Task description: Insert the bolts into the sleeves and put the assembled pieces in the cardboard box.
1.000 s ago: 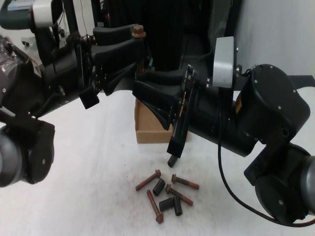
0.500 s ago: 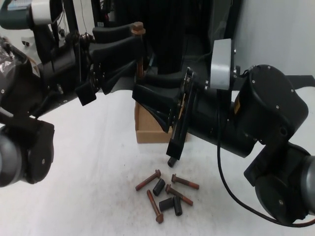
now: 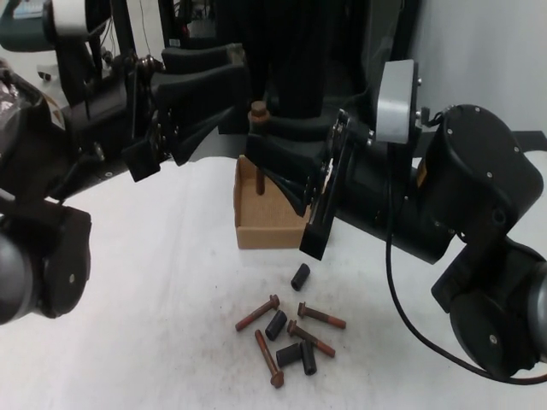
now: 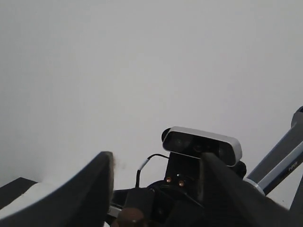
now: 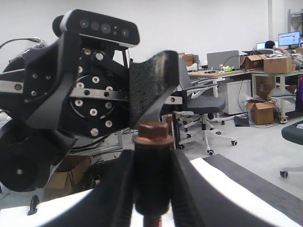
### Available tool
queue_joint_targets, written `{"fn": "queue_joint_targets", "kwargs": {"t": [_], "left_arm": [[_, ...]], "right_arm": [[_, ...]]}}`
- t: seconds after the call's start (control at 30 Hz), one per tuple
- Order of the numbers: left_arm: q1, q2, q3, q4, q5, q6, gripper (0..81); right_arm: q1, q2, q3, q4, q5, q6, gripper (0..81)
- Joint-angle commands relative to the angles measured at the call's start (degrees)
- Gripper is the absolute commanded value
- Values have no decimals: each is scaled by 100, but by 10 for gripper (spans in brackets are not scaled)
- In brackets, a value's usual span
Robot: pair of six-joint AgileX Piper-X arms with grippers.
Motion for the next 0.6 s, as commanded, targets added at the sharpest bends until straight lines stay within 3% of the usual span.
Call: {"fn": "queue_joint_targets", "kwargs": {"t": [0.0, 0.2, 0.3, 0.4, 0.43, 0.57], "left_arm": [[6, -77, -26, -6, -57, 136, 513], [131, -77, -208, -283, -377, 188, 494], [206, -77, -257, -298, -381, 213, 356], [317, -77, -257, -298, -209, 372, 48], [354, -77, -257, -309, -194, 448, 3], [524, -77, -257, -302, -236, 459, 3]], "right_arm": [[-19, -26, -68, -59, -37, -28, 3], [-30, -26, -68, 169, -36, -8, 3], [-30, -26, -68, 507, 3, -8, 3], [-30, -26, -68, 786, 53, -179, 3], [-30, -26, -68, 855, 115, -246, 3], [-91, -26, -68, 1088, 400, -308, 3]]}}
